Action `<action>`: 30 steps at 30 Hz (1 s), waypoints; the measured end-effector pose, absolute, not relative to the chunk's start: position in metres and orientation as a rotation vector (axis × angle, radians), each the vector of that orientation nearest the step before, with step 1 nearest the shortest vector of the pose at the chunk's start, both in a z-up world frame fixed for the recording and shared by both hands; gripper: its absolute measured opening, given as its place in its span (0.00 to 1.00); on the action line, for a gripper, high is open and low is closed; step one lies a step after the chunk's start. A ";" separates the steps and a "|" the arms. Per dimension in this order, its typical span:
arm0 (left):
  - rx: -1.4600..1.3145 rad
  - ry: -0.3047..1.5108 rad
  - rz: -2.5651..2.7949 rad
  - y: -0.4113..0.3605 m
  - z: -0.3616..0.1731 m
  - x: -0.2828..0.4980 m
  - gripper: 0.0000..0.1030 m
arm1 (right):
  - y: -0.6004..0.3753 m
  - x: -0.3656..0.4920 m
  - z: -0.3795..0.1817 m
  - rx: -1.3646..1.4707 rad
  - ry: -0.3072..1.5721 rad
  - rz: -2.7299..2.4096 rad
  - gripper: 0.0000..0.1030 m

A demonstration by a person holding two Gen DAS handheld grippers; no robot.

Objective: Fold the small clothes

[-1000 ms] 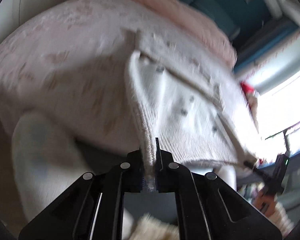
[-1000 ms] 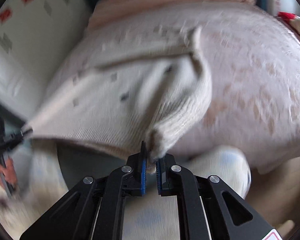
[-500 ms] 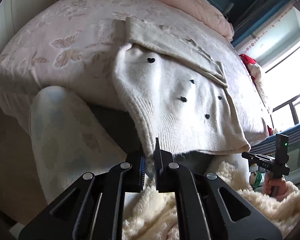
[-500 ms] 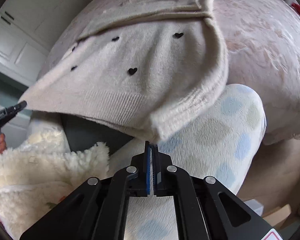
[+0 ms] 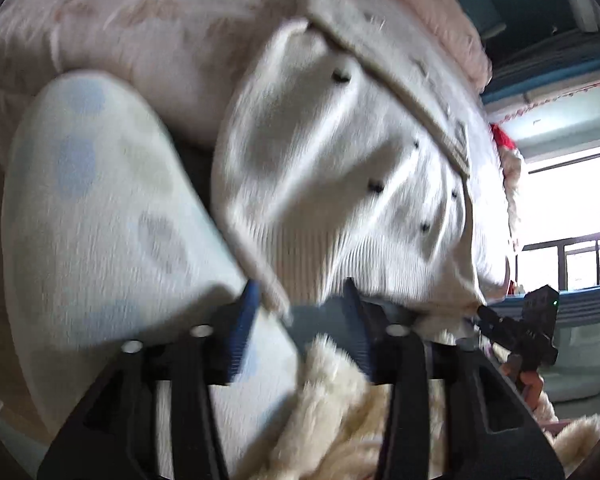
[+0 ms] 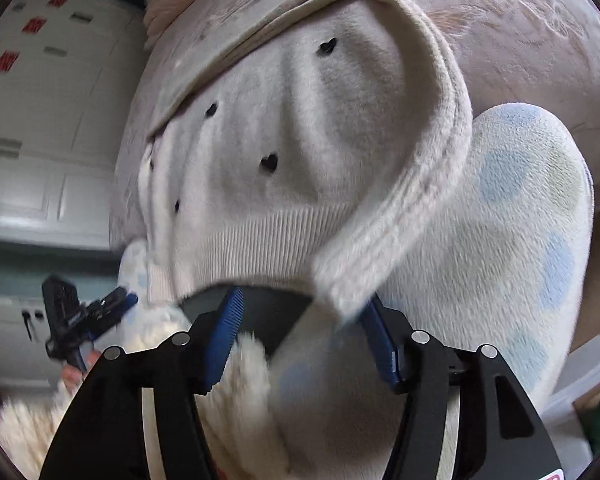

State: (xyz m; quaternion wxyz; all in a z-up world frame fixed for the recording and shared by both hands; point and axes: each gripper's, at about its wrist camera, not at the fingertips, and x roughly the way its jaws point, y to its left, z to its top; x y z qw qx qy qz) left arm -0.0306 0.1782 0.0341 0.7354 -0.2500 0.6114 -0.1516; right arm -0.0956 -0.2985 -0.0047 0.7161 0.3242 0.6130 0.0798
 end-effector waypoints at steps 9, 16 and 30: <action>-0.494 1.394 -0.280 0.155 0.019 0.003 0.41 | -0.296 -0.084 -0.020 0.656 1.366 0.071 0.05; -0.530 1.482 -0.275 0.153 -0.006 0.001 0.00 | -0.316 -0.105 0.004 0.604 1.280 0.071 0.05; -0.471 1.422 -0.236 0.165 0.046 0.034 0.12 | -0.324 -0.093 0.056 0.524 1.118 0.130 0.05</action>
